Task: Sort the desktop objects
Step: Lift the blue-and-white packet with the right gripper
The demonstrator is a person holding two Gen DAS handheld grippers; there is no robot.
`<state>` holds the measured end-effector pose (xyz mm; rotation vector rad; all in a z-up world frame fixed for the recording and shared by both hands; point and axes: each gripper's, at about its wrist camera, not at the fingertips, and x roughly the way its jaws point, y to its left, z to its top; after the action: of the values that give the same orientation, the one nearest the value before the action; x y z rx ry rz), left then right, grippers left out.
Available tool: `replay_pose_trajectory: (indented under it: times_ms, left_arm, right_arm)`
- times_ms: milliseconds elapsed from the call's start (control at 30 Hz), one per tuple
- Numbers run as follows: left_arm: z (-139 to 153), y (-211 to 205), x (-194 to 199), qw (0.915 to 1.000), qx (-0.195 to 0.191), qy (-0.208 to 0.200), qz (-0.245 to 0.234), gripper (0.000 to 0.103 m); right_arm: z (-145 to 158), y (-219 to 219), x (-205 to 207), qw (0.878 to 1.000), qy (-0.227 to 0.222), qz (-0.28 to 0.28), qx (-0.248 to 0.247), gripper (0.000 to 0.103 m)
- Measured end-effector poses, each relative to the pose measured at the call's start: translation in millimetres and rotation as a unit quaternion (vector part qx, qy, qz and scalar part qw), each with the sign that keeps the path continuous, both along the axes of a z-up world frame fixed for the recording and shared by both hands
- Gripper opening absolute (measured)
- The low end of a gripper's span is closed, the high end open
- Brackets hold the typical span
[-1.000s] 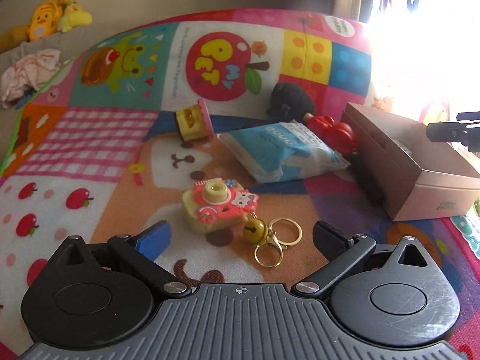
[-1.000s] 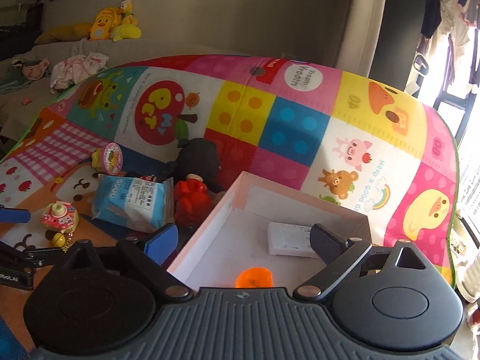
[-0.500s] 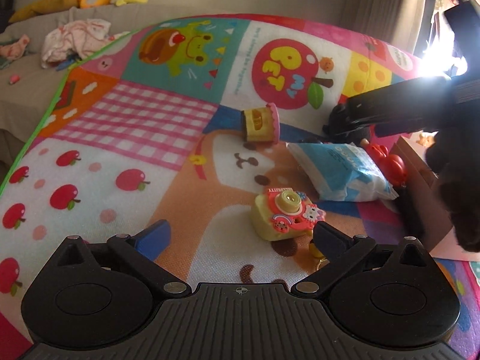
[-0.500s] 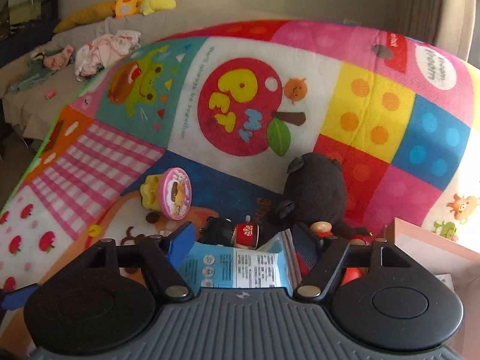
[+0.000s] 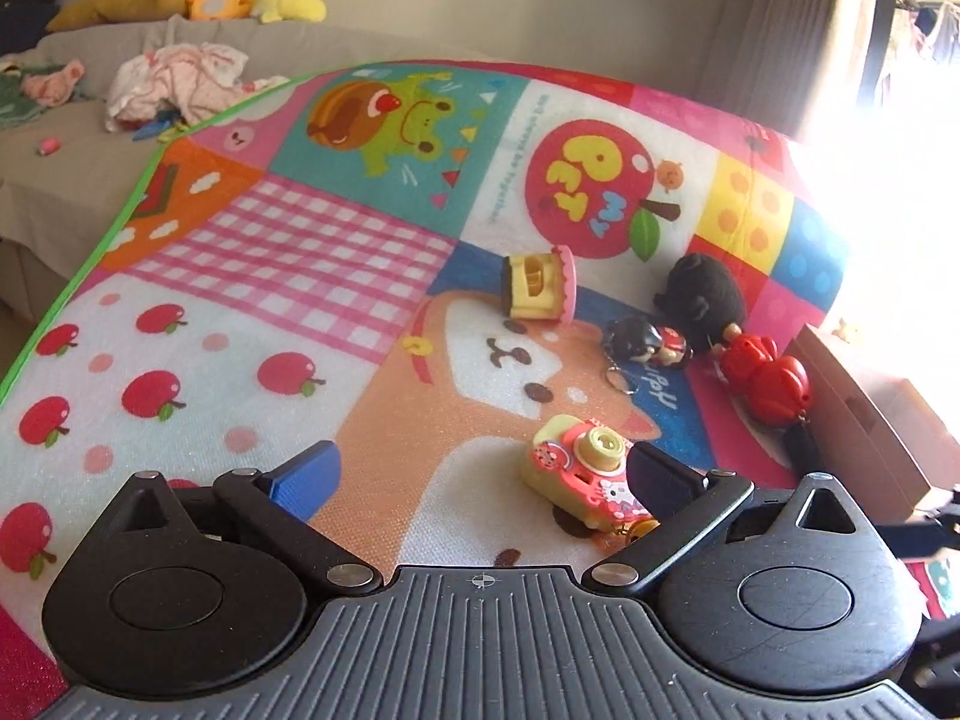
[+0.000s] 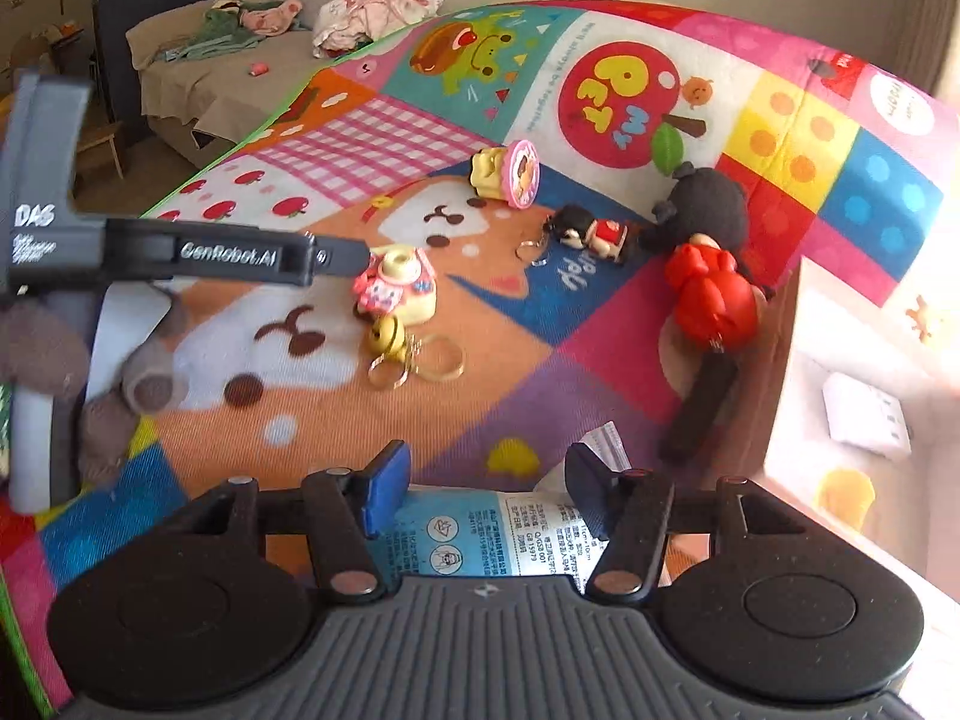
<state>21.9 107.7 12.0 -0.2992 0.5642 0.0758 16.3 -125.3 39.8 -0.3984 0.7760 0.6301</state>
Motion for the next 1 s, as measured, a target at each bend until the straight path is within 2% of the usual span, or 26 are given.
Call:
replay_pose_trajectory:
  times_ms: [100, 167, 233, 267, 300, 467, 500, 567, 667, 733, 800, 867, 933, 1000]
  left_arm:
    - [1, -7, -1, 0.9998, 0.021, -0.001, -0.007, 0.103]
    - [2, -11, -1, 0.9994, 0.033, -0.001, -0.009, 0.103]
    - [3, -15, -1, 0.999, 0.042, 0.003, -0.01, 0.103]
    - [3, -17, -1, 0.9988, 0.047, 0.006, -0.011, 0.103]
    - [3, -19, 0, 0.9985, 0.052, 0.009, -0.014, 0.103]
    - [4, -29, 1, 0.9972, 0.068, 0.015, -0.025, 0.103]
    - [4, -32, 0, 0.9971, 0.068, 0.016, -0.028, 0.103]
    - [3, -36, -2, 0.9964, 0.075, 0.017, -0.036, 0.103]
    - [3, -39, -3, 0.9955, 0.084, 0.016, -0.041, 0.103]
    - [2, -39, -2, 0.9954, 0.083, 0.018, -0.044, 0.103]
    - [2, -38, -3, 0.9955, 0.079, 0.016, -0.049, 0.103]
    - [2, -37, -3, 0.9958, 0.075, 0.017, -0.051, 0.103]
    - [1, -37, -2, 0.996, 0.071, 0.019, -0.05, 0.103]
    - [1, -36, -2, 0.996, 0.071, 0.019, -0.051, 0.103]
  right_arm:
    - [-1, -31, -22, 0.999, -0.02, -0.031, -0.01, 0.06]
    - [7, -56, -30, 0.998, -0.028, -0.061, 0.009, 0.065]
    - [18, -86, -34, 0.993, -0.032, -0.096, 0.052, 0.077]
    - [22, -99, -32, 0.991, -0.037, -0.113, 0.069, 0.088]
    - [25, -111, -28, 0.988, -0.044, -0.128, 0.081, 0.092]
    - [20, -132, 19, 0.98, -0.042, -0.166, 0.098, 0.092]
    - [19, -131, 28, 0.98, -0.04, -0.167, 0.104, 0.097]
    - [20, -121, 38, 0.981, -0.058, -0.151, 0.11, 0.097]
    - [18, -101, 54, 0.98, -0.096, -0.152, 0.085, 0.097]
    - [15, -97, 61, 0.981, -0.079, -0.154, 0.09, 0.096]
    - [16, -96, 54, 0.981, -0.08, -0.15, 0.096, 0.096]
    - [20, -100, 37, 0.978, -0.107, -0.153, 0.089, 0.096]
    - [28, -113, 20, 0.971, -0.138, -0.174, 0.092, 0.096]
    - [34, -136, 13, 0.958, -0.161, -0.215, 0.097, 0.102]
